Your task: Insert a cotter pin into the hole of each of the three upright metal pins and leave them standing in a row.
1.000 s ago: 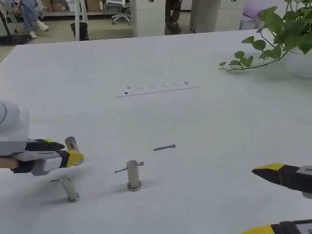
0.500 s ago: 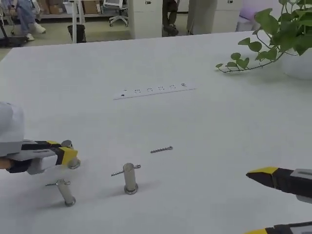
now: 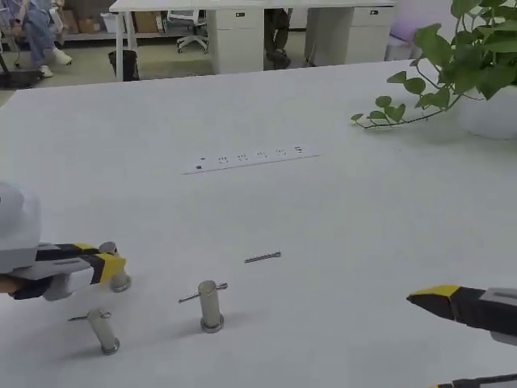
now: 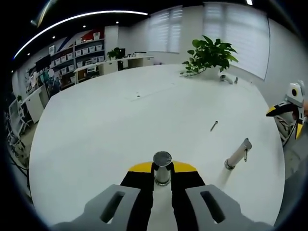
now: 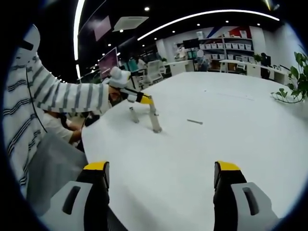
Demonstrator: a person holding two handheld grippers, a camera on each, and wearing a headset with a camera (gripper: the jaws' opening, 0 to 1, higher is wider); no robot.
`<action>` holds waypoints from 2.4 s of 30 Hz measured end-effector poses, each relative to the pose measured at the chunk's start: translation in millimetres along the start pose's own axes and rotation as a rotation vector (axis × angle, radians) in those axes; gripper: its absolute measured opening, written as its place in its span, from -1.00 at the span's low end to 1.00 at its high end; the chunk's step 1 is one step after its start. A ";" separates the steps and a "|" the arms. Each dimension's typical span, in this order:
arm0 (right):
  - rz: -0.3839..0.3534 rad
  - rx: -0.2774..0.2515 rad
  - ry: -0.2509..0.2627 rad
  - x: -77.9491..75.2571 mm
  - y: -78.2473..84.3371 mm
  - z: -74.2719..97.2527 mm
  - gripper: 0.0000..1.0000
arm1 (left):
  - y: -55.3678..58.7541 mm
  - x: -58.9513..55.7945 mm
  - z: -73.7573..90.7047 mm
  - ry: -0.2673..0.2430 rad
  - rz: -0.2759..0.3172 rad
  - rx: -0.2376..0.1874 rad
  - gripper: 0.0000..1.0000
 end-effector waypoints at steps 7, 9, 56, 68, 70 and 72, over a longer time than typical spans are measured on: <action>-0.027 -0.012 -0.001 1.1 0.3 0.6 0.90 | -15.2 5.8 15.4 -0.032 0.081 -0.015 -0.79; -0.022 -0.016 -0.003 1.7 -0.3 0.4 0.90 | -19.2 11.7 20.9 -0.039 0.080 -0.017 -0.79; 0.009 0.011 -0.029 14.3 9.6 8.7 1.00 | -22.4 -78.6 126.8 -0.066 0.047 -0.027 -0.79; 0.023 0.043 -0.039 19.6 14.2 5.2 1.00 | 21.6 -104.1 114.0 -0.051 0.030 0.052 -0.79; 0.022 0.051 -0.039 20.0 15.4 4.7 1.00 | 27.9 -108.0 109.7 -0.045 0.028 0.063 -0.79; 0.019 0.061 -0.037 20.0 16.8 4.3 1.00 | 31.8 -111.9 106.0 -0.046 0.018 0.063 -0.79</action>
Point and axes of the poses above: the centre of the closed fingertips' face, and the gripper's own axes: z roughly backward along the fingers, x roughly to its left, y roughly out of its underside, the point moved 5 cm from there along z, roughly backward along the fingers, and after that the axes turned 6 degrees about -y, right-handed, at the moved point
